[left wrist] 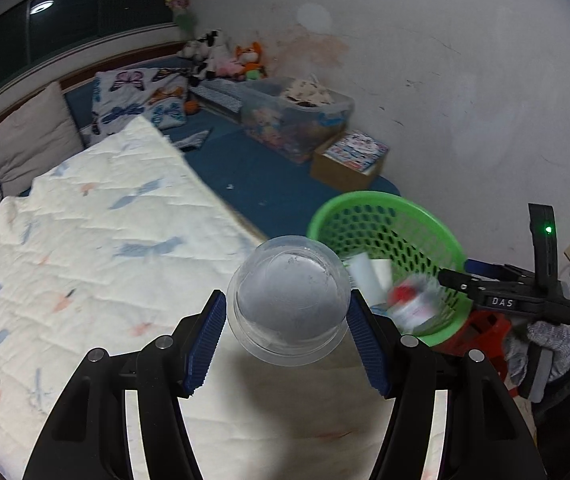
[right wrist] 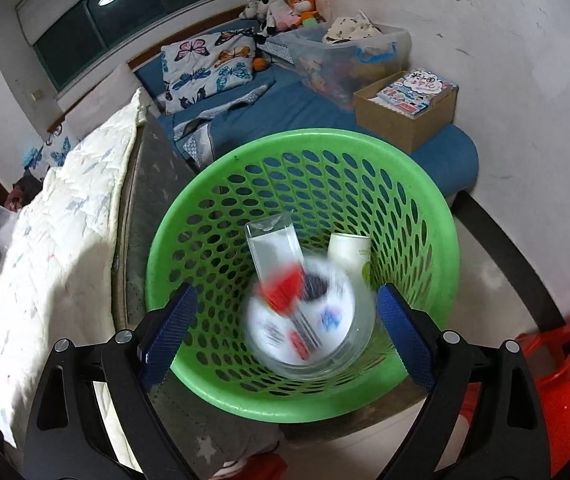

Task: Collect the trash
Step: 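Carry the yogurt tub and clear lid to the green basket and release both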

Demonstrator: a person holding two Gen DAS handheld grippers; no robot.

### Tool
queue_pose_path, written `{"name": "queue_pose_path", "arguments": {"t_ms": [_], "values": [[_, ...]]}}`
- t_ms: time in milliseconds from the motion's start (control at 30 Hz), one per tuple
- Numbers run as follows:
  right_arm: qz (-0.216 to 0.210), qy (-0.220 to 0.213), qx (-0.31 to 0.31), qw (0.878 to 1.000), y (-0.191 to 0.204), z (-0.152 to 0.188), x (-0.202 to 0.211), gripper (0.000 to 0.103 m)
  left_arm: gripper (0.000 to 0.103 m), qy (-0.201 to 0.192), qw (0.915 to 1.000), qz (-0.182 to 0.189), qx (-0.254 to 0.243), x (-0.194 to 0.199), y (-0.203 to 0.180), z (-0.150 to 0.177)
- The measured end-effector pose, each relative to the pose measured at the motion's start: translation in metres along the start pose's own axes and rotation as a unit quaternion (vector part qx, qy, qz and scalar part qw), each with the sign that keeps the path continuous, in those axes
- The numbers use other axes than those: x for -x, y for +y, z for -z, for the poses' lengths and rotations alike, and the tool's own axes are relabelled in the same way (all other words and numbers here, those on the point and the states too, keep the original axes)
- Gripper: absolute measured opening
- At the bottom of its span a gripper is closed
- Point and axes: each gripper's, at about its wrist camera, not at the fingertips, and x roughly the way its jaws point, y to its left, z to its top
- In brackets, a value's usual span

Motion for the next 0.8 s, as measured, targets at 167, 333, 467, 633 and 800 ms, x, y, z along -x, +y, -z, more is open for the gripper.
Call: {"name": "queue_pose_path", "arguments": {"t_ms": [167,333,467,633,800], "values": [[-0.002,-0.013,0.007,1.000,-0.002,0.001,0.014,0.091,0.060,0.010,0.9997,0.015,-0.014,-0.014,-0.026,-0.005],[-0.002,-0.029,0.016,0.999,-0.004,0.005,0.033,0.091,0.060,0.020,0.9991,0.024,-0.029,-0.030,-0.049,-0.010],[-0.001,-0.038,0.018,0.999,-0.010,0.010,0.046,0.091,0.060,0.031,0.9983,0.027,-0.041,-0.045,-0.067,-0.012],[0.003,-0.045,0.017,0.999,-0.014,0.016,0.058,0.091,0.060,0.046,0.9973,0.029,-0.050,-0.062,-0.085,-0.012],[-0.003,-0.051,0.008,0.999,-0.019,0.023,0.066,0.091,0.060,0.060,0.9962,0.030,-0.055,-0.080,-0.098,-0.010]]}}
